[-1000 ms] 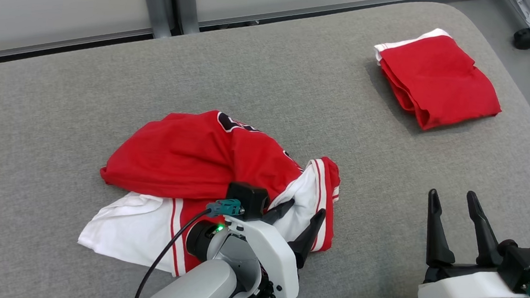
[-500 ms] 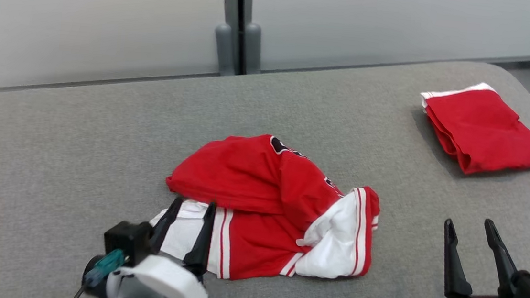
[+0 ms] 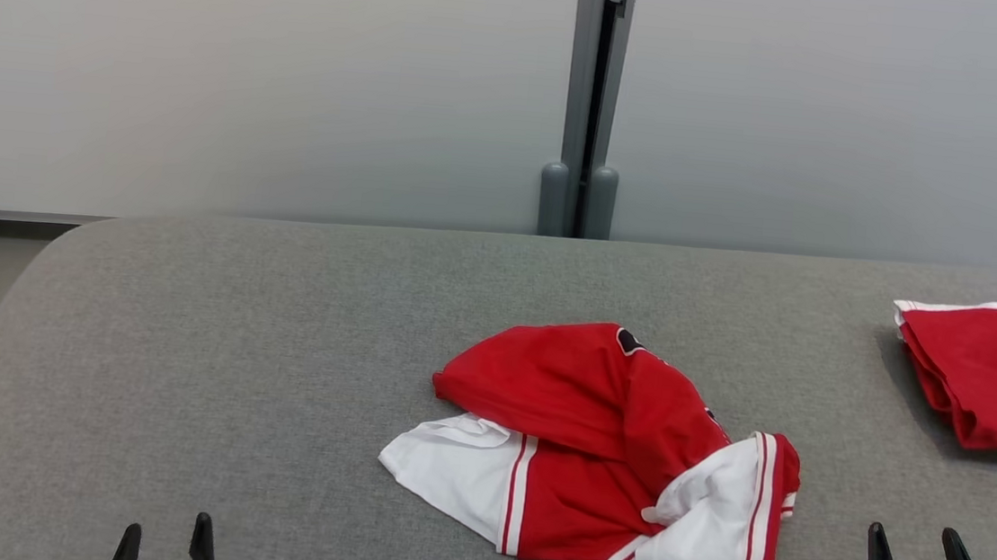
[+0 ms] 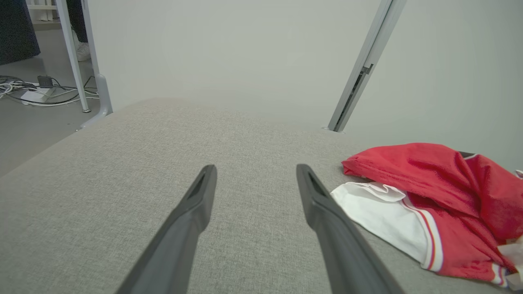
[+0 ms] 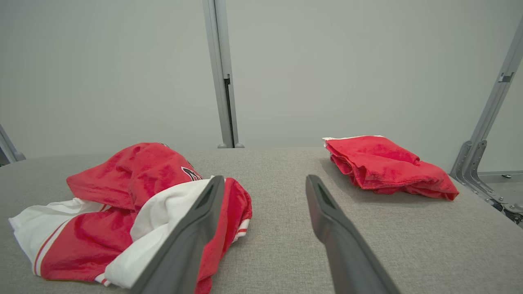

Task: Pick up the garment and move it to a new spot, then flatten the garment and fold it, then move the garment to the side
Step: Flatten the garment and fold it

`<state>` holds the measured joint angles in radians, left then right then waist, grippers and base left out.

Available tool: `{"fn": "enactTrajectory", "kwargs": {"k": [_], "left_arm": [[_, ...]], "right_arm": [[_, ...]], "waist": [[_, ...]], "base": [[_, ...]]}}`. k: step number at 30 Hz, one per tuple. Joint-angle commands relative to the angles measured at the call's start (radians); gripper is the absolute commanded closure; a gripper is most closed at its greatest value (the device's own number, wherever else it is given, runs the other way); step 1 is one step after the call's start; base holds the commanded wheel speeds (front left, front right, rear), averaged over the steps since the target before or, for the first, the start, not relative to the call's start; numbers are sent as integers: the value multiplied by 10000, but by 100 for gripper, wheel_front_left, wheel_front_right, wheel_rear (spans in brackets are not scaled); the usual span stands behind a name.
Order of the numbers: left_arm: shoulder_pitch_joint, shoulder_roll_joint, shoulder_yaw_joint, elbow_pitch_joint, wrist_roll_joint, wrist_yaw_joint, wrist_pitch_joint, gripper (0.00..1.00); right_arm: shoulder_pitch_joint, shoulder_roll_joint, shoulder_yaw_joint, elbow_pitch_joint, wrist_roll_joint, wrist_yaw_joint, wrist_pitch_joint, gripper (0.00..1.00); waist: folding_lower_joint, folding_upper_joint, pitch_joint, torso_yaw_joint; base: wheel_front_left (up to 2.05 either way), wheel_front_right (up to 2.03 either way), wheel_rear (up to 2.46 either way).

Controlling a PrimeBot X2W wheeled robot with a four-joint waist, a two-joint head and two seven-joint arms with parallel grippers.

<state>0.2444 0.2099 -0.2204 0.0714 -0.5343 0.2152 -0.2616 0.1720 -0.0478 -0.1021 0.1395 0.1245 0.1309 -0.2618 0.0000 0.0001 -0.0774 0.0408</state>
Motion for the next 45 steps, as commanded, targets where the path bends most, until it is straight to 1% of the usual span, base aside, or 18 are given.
{"fn": "enactTrajectory", "kwargs": {"k": [1, 6, 11, 15, 22, 25, 28, 33, 37, 39, 40, 43, 45], "left_arm": [[249, -194, 494, -52, 307, -306, -44, 0], [701, -815, 1458, -23, 984, -1043, -43, 0], [702, -1212, 2061, 80, 1400, -1565, -44, 0], [577, -1396, 2360, 156, 1637, -1860, -44, 0], [299, -1523, 2565, 118, 1816, -2163, -44, 0], [-277, -1557, 2220, 280, 1790, -2455, -43, 0], [-1337, -1559, 1645, 728, 1879, -2761, 54, 0], [-3822, -1444, 596, 2029, 2022, -3206, 1275, 0], [-5524, -1280, 222, 3356, 1623, -3374, 2202, 0], [-6155, -1246, 135, 4027, 1210, -3424, 2648, 0], [-6407, -1230, 84, 4369, 1001, -3448, 2898, 0], [-7039, -937, -202, 5206, 666, -3450, 3425, 0], [-7272, -902, -514, 5721, 303, -3453, 3796, 0]], "right_arm": [[177, -53, -21, 94, 100, -2, -47, 0], [341, -55, 88, 222, 246, 0, -47, 0], [312, -53, 224, 255, 257, -2, -47, 0], [249, -55, 291, 269, 210, -2, -47, 0], [99, -55, 368, 280, 161, 0, -48, 0], [-120, -55, 469, 209, 123, 0, -48, 0], [-404, -55, 711, 115, 16, -2, -48, 0], [-1105, -52, 1041, -121, -45, -2, -46, 0], [-1472, -58, 1203, -123, 145, -2, -46, 0], [-1627, -50, 1269, -84, 214, -2, -46, 0], [-1667, -52, 1282, -72, 268, -2, -48, 0], [-1761, -52, 1321, -28, 366, -2, -48, 0], [-1833, -52, 1296, -24, 443, -2, -48, 0]], "waist": [[0, -1, -284, 298], [0, -1, -326, 381], [0, -1, -267, 381], [0, -1, -212, 362], [0, -1, -64, 232], [0, -1, 192, 79], [0, -1, 629, -203], [0, -1, 1746, -819], [0, -1, 2397, -1431], [0, -1, 2627, -1717], [0, -1, 2718, -1835], [0, -1, 2933, -2144], [0, -1, 3009, -2274]], "base": [[0, 0, 0], [0, 0, 0], [0, 0, 0], [0, 0, 0], [0, 0, 0], [0, 0, 0], [0, 0, 0], [0, 0, 0], [0, 0, 0], [0, 0, 0], [0, 0, 0], [0, 0, 0], [0, 0, 0]]}}
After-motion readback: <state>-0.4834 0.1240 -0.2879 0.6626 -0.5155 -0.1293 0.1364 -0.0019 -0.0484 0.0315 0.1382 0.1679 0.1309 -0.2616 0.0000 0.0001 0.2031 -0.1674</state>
